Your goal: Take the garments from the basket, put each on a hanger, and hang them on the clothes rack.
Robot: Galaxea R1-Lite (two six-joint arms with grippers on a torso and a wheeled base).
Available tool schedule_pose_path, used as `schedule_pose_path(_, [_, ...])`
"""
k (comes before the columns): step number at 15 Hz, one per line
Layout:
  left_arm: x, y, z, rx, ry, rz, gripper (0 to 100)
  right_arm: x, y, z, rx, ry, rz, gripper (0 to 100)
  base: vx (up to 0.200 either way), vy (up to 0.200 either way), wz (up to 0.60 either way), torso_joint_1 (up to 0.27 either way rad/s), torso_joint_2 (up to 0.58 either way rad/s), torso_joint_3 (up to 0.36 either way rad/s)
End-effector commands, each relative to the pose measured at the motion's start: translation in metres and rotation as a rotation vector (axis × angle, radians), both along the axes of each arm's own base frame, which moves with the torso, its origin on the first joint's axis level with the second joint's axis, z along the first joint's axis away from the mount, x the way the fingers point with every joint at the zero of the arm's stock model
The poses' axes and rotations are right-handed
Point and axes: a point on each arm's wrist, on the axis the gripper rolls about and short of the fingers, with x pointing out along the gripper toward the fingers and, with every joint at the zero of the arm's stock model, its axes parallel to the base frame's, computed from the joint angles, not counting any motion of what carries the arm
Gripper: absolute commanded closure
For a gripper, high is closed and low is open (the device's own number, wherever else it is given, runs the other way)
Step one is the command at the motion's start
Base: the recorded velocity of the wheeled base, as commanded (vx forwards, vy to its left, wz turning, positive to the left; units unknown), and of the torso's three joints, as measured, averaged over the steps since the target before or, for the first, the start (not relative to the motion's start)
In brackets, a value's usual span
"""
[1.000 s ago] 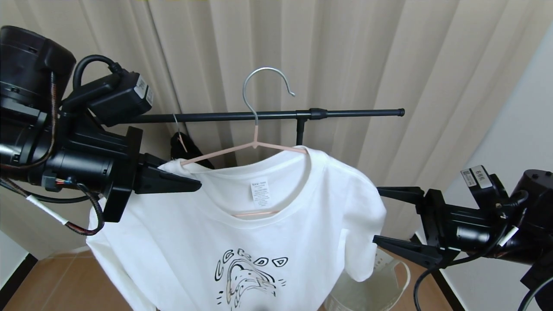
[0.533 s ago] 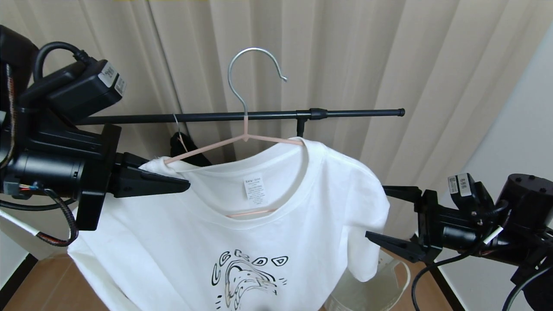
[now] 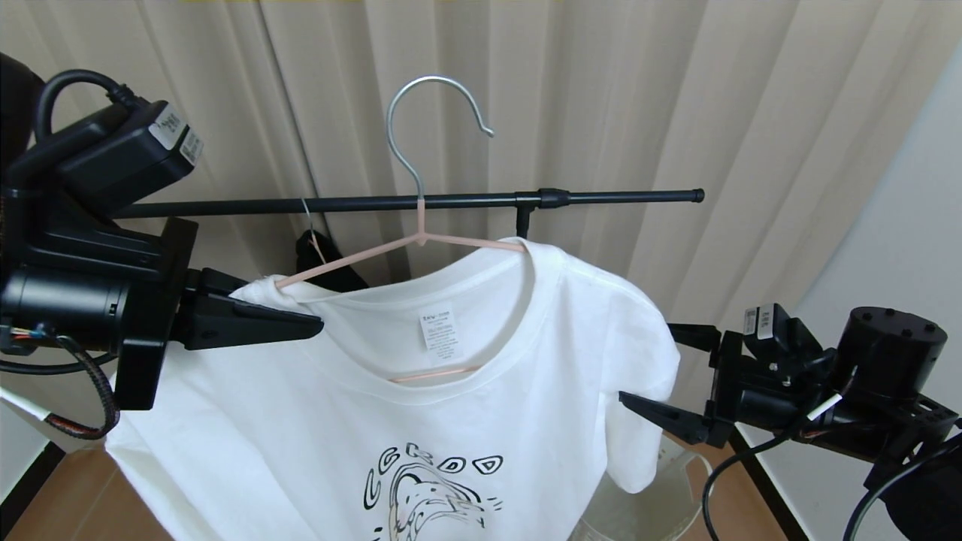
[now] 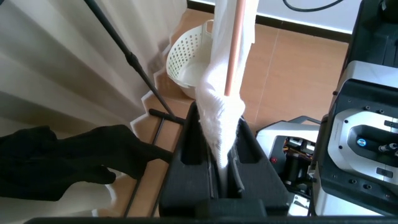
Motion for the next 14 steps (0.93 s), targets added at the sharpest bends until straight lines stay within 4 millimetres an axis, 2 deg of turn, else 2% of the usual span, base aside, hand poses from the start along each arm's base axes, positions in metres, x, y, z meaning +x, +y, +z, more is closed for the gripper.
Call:
schedule_pose_path(1, [0.0011, -0.0001, -0.0008, 0.001, 0.003, 0.001, 100, 0.0007, 0.0003, -0.0009, -0.001, 0.002, 0.001, 0, 0.000, 0.000, 0.00, 0.000, 0.00, 0.000])
schedule_pose_path(2, [0.0016, -0.0006, -0.0009, 0.000, 0.001, -0.001, 100, 0.0007, 0.0003, -0.0009, -0.001, 0.002, 0.001, 0, 0.000, 0.000, 0.00, 0.000, 0.00, 0.000])
schedule_pose_path(3, [0.0024, -0.0011, 0.0003, -0.004, -0.013, -0.002, 100, 0.0003, 0.0002, -0.0006, 0.000, 0.002, -0.001, 100, 0.000, 0.000, 0.00, 0.000, 0.00, 0.000])
schedule_pose_path(14, [0.0005, 0.0004, -0.0010, -0.003, -0.010, 0.003, 100, 0.0053, -0.0048, 0.0030, 0.005, -0.013, -0.022, 100, 0.000, 0.000, 0.00, 0.000, 0.00, 0.000])
